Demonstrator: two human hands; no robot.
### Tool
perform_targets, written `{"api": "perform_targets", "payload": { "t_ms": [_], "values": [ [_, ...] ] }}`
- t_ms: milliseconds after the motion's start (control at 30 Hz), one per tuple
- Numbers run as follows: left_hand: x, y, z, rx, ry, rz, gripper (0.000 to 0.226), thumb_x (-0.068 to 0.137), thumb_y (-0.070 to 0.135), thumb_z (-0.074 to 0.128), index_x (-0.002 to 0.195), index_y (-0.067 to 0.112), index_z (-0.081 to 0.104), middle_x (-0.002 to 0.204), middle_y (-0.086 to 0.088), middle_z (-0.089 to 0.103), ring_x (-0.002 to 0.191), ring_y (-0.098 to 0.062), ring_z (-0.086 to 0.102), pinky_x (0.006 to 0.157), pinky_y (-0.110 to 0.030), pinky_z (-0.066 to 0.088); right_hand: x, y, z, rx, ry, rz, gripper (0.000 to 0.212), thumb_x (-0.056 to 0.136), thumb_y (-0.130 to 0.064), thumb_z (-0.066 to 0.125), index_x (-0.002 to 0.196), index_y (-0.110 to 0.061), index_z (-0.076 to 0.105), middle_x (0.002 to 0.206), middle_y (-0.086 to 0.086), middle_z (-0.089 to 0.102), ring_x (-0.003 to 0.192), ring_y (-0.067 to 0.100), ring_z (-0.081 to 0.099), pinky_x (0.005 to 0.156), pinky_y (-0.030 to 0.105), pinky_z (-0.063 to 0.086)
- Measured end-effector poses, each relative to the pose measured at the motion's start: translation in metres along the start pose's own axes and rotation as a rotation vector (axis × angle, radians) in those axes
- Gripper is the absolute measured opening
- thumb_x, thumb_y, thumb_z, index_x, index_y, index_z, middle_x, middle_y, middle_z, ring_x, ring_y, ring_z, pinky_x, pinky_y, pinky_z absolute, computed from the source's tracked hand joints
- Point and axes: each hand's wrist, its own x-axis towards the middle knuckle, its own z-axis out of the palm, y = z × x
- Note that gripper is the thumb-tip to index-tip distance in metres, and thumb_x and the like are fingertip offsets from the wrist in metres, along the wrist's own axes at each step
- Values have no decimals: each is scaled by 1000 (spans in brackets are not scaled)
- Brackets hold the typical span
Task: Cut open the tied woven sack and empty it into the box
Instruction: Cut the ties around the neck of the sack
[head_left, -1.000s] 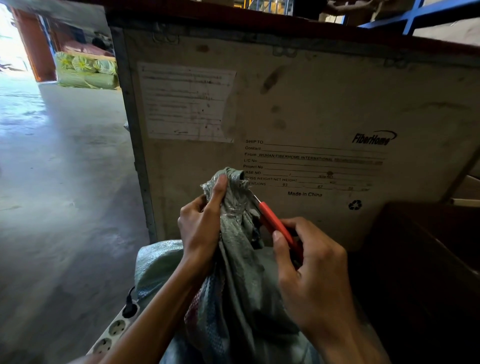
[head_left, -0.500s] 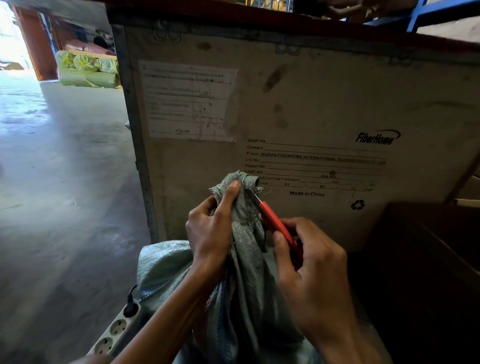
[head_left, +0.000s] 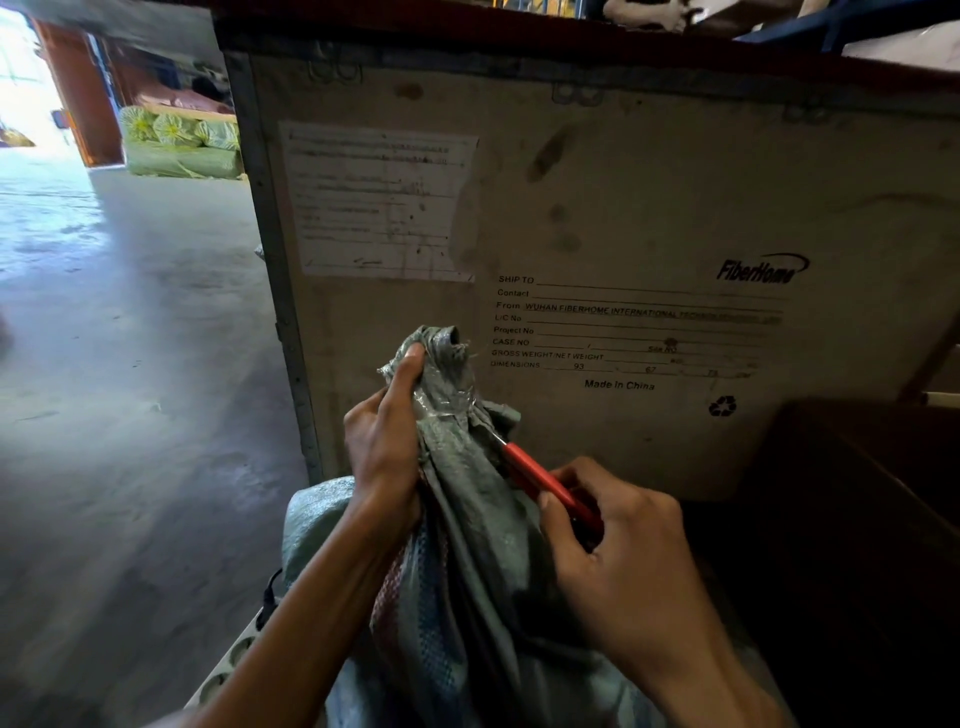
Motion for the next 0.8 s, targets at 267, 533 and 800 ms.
{"api": "perform_targets", "payload": {
  "t_ms": [267, 533, 800],
  "values": [
    [2, 0, 1, -89, -274, -252, 58, 72, 51, 81, 105, 3, 78, 116, -27, 71, 96, -37, 71, 97, -52, 55, 7, 1, -15, 395, 152, 225, 16, 90, -45, 63, 82, -31, 67, 57, -9, 56, 47, 3, 50, 46, 19, 41],
    [-27, -6, 18, 114, -472, -193, 57, 81, 57, 72, 102, 4, 78, 101, -19, 78, 100, -34, 75, 95, -49, 57, 16, 6, -9, 716, 99, 277, 29, 75, -29, 81, 101, -23, 71, 94, -3, 77, 85, 9, 75, 69, 19, 59],
    [-30, -3, 15, 351, -624, 91, 58, 66, 59, 74, 107, 18, 71, 103, 2, 79, 94, -16, 77, 83, -35, 63, 18, 21, -15, 774, 104, 279, 30, 75, -17, 82, 104, -18, 74, 97, 2, 78, 87, 14, 76, 70, 21, 59]
  ]
}}
